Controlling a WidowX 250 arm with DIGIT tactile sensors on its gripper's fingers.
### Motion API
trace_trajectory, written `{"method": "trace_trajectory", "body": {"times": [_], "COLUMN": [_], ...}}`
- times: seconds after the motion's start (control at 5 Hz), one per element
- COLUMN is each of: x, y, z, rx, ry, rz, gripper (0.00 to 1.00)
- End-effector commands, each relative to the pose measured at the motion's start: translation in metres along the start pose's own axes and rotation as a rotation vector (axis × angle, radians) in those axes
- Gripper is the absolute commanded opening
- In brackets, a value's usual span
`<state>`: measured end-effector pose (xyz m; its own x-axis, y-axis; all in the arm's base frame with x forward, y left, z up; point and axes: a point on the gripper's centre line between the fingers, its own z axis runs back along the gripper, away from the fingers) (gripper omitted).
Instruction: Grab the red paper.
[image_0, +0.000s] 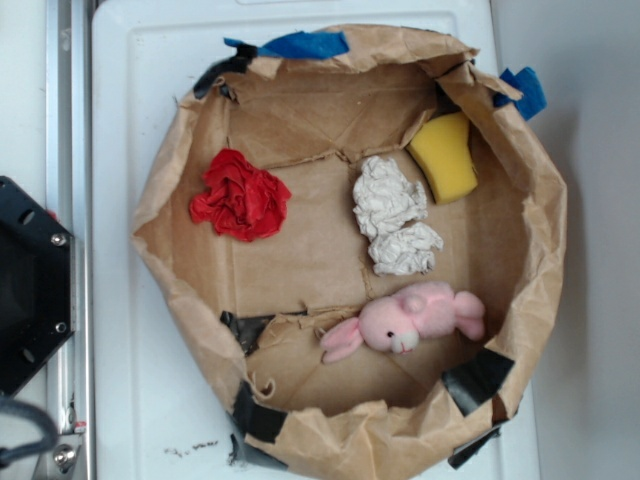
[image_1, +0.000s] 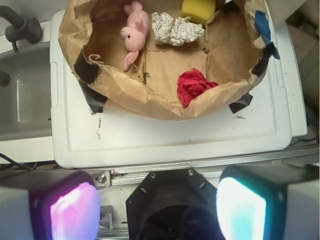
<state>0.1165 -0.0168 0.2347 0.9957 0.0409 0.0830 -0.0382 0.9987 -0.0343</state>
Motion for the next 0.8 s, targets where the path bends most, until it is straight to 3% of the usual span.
{"method": "trace_trajectory", "body": {"times": [0.0,0.2,0.6], "x": [0.000,0.043,0.142], "y": [0.000,-0.006,0.013], "z": [0.000,-0.006,-0.039], "rx": [0.000,-0.031,-0.075], "ry": [0.000,0.007,-0.041], "rz": [0.000,-0.087,-0.311], "gripper": [1.00,1.00,1.00]}}
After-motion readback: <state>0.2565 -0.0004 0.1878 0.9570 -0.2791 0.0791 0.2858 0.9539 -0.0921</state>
